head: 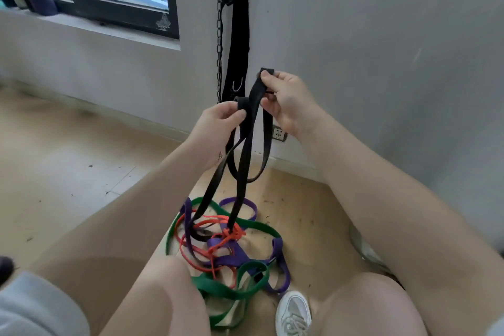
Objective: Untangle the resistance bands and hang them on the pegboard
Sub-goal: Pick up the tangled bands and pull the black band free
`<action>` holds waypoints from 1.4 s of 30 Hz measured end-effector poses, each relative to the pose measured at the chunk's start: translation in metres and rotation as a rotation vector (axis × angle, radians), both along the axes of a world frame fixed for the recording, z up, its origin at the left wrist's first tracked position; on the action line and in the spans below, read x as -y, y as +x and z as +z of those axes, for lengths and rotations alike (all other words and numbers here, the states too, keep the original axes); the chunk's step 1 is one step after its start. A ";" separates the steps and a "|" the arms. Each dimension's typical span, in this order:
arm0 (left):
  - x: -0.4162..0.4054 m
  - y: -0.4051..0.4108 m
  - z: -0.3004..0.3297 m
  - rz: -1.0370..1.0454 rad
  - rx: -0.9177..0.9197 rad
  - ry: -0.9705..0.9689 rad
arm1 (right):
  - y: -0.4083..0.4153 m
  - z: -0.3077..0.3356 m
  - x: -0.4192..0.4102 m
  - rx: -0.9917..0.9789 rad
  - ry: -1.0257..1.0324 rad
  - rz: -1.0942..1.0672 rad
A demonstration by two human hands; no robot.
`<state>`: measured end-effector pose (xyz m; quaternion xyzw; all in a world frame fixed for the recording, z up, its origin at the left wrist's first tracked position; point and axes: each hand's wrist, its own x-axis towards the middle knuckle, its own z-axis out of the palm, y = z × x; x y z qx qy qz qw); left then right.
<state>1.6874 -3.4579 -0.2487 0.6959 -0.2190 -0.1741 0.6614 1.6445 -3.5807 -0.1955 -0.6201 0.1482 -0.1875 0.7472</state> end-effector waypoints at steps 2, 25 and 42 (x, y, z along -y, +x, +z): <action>-0.001 -0.002 0.003 -0.093 -0.078 -0.037 | 0.000 0.005 0.004 0.024 0.048 -0.017; 0.035 -0.007 0.017 0.106 -0.609 -0.497 | -0.045 -0.176 -0.037 -0.325 -0.472 0.077; -0.001 -0.003 -0.151 -0.240 -0.123 0.193 | -0.003 -0.131 0.021 -0.183 0.307 0.039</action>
